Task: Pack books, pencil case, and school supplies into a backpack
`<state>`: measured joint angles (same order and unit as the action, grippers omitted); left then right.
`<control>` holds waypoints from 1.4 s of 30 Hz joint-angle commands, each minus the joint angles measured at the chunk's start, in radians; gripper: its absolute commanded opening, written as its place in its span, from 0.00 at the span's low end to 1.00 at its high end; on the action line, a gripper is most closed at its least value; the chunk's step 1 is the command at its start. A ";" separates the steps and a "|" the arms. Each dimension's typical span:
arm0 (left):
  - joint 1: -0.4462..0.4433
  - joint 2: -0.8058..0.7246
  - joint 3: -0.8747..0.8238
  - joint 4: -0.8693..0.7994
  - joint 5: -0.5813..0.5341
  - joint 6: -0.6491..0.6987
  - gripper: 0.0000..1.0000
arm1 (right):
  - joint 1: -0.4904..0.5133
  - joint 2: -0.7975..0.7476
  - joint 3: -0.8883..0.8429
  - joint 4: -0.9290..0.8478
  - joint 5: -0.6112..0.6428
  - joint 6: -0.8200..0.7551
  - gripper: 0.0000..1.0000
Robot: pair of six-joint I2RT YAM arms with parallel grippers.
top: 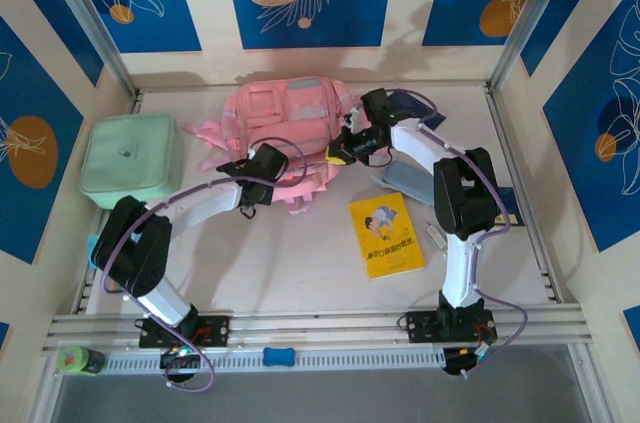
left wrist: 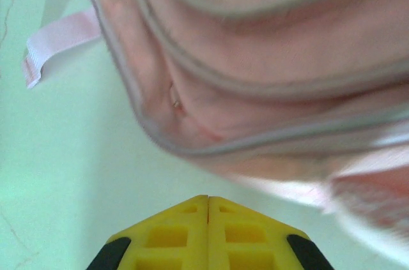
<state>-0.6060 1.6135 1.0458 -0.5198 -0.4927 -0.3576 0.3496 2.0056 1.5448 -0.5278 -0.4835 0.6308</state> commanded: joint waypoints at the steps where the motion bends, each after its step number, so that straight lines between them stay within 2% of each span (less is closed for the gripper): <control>1: 0.003 -0.057 -0.004 -0.030 0.068 0.013 0.00 | 0.006 0.001 0.063 -0.015 -0.046 -0.031 0.00; 3: 0.005 -0.095 -0.008 0.001 0.166 0.003 0.03 | 0.007 -0.005 0.054 -0.012 -0.043 -0.033 0.00; 6: 0.006 -0.136 0.004 0.051 0.302 -0.012 0.20 | 0.004 -0.007 0.045 -0.012 -0.043 -0.035 0.00; 10: 0.015 -0.136 0.059 0.076 0.399 -0.030 0.30 | 0.006 -0.012 0.029 -0.006 -0.050 -0.032 0.00; 18: 0.017 -0.041 0.133 0.082 0.461 0.124 0.39 | 0.011 -0.024 0.018 0.002 -0.058 -0.042 0.00; 23: 0.018 0.019 0.177 0.088 0.492 0.160 0.42 | 0.011 -0.019 0.021 0.003 -0.055 -0.042 0.00; 27: 0.031 0.070 0.212 0.077 0.456 0.164 0.42 | 0.012 -0.017 0.021 0.009 -0.062 -0.040 0.00; 31: 0.043 0.120 0.239 0.082 0.493 0.161 0.42 | 0.016 -0.013 0.025 0.008 -0.063 -0.042 0.00; 37: 0.042 0.158 0.235 0.146 0.499 0.145 0.41 | 0.020 -0.011 0.026 0.004 -0.062 -0.043 0.00; 42: 0.043 0.179 0.229 0.218 0.443 0.118 0.31 | 0.026 -0.007 0.027 0.000 -0.067 -0.044 0.00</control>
<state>-0.5713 1.7729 1.2587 -0.3756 -0.0299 -0.2333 0.3607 2.0087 1.5623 -0.5426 -0.4824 0.6128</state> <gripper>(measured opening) 0.319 0.053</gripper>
